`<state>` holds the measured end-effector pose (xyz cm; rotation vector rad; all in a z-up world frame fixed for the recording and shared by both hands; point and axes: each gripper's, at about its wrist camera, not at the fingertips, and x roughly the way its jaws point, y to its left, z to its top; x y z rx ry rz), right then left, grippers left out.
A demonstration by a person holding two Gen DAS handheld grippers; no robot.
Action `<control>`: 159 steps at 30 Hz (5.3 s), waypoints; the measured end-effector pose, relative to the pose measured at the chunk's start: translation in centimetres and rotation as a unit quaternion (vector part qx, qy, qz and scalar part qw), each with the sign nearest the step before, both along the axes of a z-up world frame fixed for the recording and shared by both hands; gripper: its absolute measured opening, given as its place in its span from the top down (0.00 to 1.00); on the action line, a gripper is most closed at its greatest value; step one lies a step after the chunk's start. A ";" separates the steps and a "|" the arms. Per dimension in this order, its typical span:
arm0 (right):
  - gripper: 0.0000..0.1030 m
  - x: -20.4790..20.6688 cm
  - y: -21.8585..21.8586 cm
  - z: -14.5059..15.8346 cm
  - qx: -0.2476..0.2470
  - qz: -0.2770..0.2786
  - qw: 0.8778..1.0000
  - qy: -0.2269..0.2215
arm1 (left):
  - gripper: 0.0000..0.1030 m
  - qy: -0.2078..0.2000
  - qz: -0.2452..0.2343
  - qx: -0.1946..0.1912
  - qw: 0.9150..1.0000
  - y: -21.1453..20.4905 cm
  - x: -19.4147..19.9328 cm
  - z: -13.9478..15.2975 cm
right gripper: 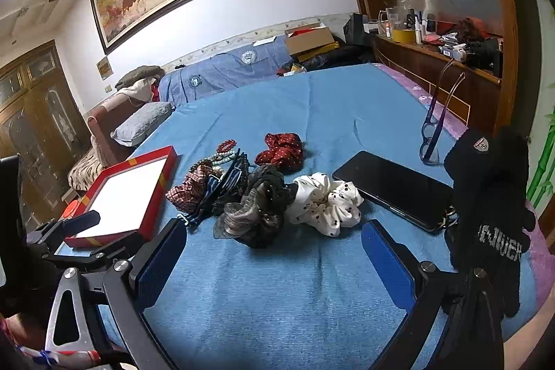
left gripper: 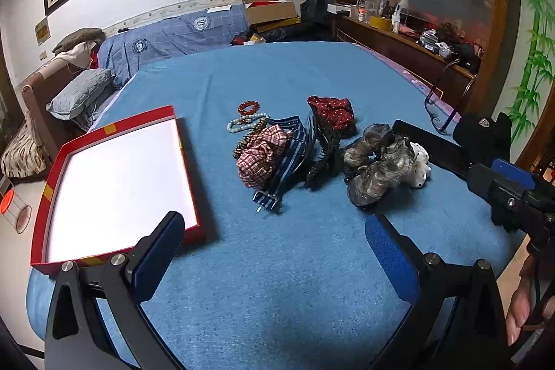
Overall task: Organize jewelry
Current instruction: 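Move both tools toward the pile of scrunchies on the bed, then grasp the grey sheer scrunchie with left tool while right tool grasps white cherry scrunchie, then carry both scrunchies over the red tray and lower them inside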
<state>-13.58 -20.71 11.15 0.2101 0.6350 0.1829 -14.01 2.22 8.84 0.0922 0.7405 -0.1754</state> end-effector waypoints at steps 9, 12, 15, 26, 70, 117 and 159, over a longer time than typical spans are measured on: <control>0.00 0.8 -0.7 -0.8 0.005 -0.003 1.000 0.011 | 0.00 0.004 -0.012 0.007 1.000 -1.2 0.8 -0.4; 0.00 1.2 -1.1 -1.0 0.008 -0.006 1.000 0.014 | 0.00 0.008 -0.017 0.009 1.000 -1.7 1.2 -0.5; 0.01 1.4 -1.6 -1.1 0.008 -0.010 1.000 0.015 | 0.00 0.009 -0.025 0.012 1.000 -2.5 1.8 -0.5; 0.01 1.7 -5.0 -1.4 0.022 -0.049 0.998 0.016 | 0.21 0.027 -0.088 0.028 0.995 -8.0 4.8 -2.8; 0.57 11.3 -1.8 -7.3 -0.001 -0.018 0.988 0.156 | 0.80 0.033 -0.069 -0.008 0.997 -5.6 6.3 -3.5; 0.76 10.3 16.3 0.8 -0.016 0.175 0.983 0.059 | 0.80 -0.030 0.109 -0.073 0.991 14.5 3.8 1.0; 0.75 26.2 32.8 -4.5 -0.029 0.219 0.962 0.158 | 0.80 0.048 0.219 -0.053 0.973 26.5 16.3 -3.2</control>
